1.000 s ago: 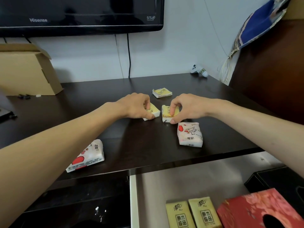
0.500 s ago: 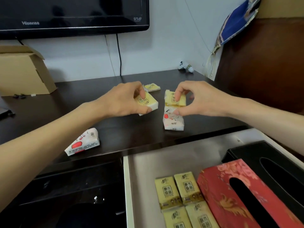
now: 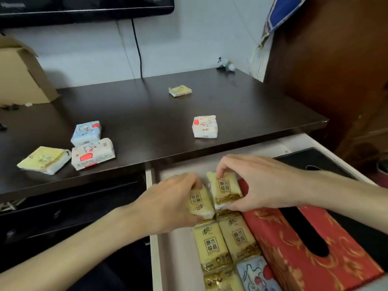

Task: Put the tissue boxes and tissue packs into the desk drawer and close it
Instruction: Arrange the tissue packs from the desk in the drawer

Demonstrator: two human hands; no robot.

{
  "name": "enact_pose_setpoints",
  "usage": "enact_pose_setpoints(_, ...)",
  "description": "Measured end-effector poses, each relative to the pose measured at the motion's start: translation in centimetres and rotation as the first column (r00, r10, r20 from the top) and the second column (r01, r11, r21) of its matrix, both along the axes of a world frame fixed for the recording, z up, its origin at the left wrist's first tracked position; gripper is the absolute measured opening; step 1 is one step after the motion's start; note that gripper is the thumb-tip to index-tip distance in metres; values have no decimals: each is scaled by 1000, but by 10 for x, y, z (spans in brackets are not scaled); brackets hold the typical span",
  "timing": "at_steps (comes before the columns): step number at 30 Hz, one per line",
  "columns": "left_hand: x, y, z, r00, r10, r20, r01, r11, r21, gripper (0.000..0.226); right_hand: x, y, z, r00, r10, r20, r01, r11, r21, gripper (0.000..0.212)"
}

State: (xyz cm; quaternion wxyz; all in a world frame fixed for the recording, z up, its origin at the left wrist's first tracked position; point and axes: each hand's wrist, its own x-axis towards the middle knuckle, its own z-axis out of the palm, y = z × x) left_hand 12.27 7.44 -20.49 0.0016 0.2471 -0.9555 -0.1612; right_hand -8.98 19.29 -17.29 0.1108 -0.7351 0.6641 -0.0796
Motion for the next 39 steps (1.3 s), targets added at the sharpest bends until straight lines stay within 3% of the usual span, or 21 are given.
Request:
enact_pose_setpoints(5,0,-5,-20,999,-25,-30,24,1000,-18,72,2,-6,-15,999,-11,-50,15,997,74,80)
enact_pose_setpoints(8,0,-7,-26,999,-24,-43,23,1000,-14,78,6,-12,-24,995,6,-95,3,995,100,85)
enact_pose_setpoints(20,-2,-8,-37,994,-70,-79,63,994,-84,86,6,-21,-35,989,10,-148,17,984,180,61)
enact_pose_setpoints(25,-2,-6,-36,991,-87,-101,75,991,-114,85,4,-19,-32,996,21,-81,-9,988,152,72)
enact_pose_setpoints(28,1,-3,-25,985,-115,-132,97,986,-138,78,-2,-17,-18,999,45,5,-45,996,77,58)
enact_pose_setpoints(30,7,-8,-11,979,-107,-174,79,984,-160,66,-9,-18,0,999,37,16,-36,996,-79,40)
enact_pose_setpoints(34,12,-44,33,946,-5,-323,-56,982,-180,36,-23,-45,42,992,-16,127,56,946,-321,32)
enact_pose_setpoints(37,4,-84,59,910,124,-395,-182,977,-112,24,-32,-94,59,961,-69,268,160,929,-335,20)
enact_pose_setpoints(39,-8,-113,69,903,201,-380,-255,962,-98,22,-39,-138,63,949,-135,284,223,926,-305,15)
